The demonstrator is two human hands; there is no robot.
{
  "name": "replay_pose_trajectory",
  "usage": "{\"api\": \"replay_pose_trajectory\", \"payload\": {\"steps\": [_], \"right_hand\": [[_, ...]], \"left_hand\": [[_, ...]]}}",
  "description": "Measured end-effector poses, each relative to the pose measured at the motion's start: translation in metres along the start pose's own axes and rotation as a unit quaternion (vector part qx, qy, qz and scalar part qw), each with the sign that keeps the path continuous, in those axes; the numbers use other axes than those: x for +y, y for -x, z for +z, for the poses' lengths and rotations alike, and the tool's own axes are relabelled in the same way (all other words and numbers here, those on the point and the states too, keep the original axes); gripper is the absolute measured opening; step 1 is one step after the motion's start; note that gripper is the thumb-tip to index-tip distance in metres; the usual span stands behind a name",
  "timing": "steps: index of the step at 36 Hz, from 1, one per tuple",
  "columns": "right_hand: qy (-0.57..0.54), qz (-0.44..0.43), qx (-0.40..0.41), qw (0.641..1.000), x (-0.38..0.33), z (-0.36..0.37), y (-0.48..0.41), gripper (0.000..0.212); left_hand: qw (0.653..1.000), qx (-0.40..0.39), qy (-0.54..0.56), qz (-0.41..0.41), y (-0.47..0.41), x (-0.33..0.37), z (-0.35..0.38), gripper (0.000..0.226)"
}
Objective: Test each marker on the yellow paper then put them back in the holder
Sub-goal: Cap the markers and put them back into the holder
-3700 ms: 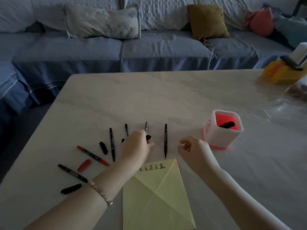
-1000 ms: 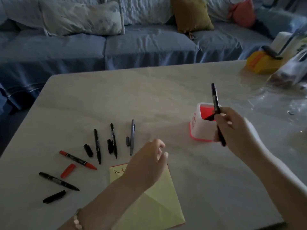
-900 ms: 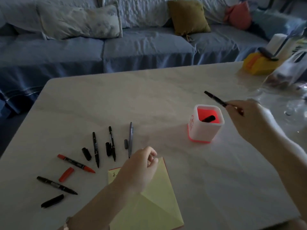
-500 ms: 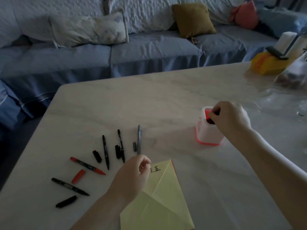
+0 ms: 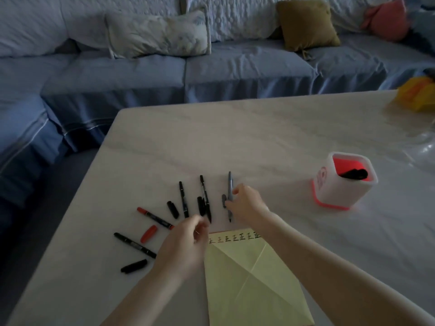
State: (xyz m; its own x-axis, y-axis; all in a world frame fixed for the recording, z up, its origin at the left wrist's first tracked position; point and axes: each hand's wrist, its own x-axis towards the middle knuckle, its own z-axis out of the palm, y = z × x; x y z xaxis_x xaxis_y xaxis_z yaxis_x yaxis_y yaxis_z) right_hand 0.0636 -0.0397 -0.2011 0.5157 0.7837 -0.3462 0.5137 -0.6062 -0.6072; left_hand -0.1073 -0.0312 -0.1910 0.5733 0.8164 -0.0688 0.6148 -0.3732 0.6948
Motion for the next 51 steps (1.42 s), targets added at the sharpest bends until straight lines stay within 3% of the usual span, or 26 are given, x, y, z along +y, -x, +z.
{"api": "replay_pose_trajectory", "payload": {"steps": [4,10,16,25,29,31,34,41,47,50,51], "right_hand": [[0.016,0.019,-0.003,1.0,-0.008,0.012,-0.018,0.015],[0.035,0.051,0.0,0.998,-0.002,0.001,-0.021,0.038],[0.011,0.068,-0.019,0.997,0.015,-0.014,-0.014,0.018],[-0.227,0.072,0.012,0.971,0.062,-0.058,0.027,0.009],[-0.306,0.079,0.028,0.948,0.074,-0.067,0.047,0.006],[-0.321,0.07,0.032,0.944,0.078,-0.068,0.054,0.006],[-0.337,0.056,0.042,0.939,0.082,-0.067,0.061,0.005],[-0.355,0.047,0.056,0.932,0.085,-0.055,0.066,0.004],[-0.355,0.049,0.05,0.932,0.091,-0.048,0.073,0.005],[-0.357,0.058,0.047,0.931,0.092,-0.046,0.076,0.006],[-0.358,0.059,0.047,0.931,0.092,-0.046,0.077,0.005]], "left_hand": [[1.0,0.009,-0.006,0.0,0.001,-0.01,-0.009,0.014],[1.0,0.011,0.009,-0.017,-0.005,-0.012,-0.009,0.016],[0.999,-0.01,-0.029,-0.032,-0.035,0.005,0.01,0.02],[0.982,-0.033,-0.184,-0.039,-0.09,0.04,0.048,0.032],[0.98,-0.052,-0.184,-0.05,-0.101,0.037,0.062,0.018],[0.986,-0.05,-0.152,-0.052,-0.102,0.036,0.065,0.008],[0.992,-0.046,-0.11,-0.048,-0.098,0.036,0.067,0.016],[0.987,-0.022,-0.159,-0.014,-0.083,0.036,0.067,0.026],[0.989,0.009,-0.146,-0.037,-0.092,0.036,0.067,0.023],[0.99,-0.001,-0.138,-0.033,-0.093,0.035,0.065,0.008],[0.989,-0.011,-0.147,-0.031,-0.094,0.034,0.065,0.017]]}}
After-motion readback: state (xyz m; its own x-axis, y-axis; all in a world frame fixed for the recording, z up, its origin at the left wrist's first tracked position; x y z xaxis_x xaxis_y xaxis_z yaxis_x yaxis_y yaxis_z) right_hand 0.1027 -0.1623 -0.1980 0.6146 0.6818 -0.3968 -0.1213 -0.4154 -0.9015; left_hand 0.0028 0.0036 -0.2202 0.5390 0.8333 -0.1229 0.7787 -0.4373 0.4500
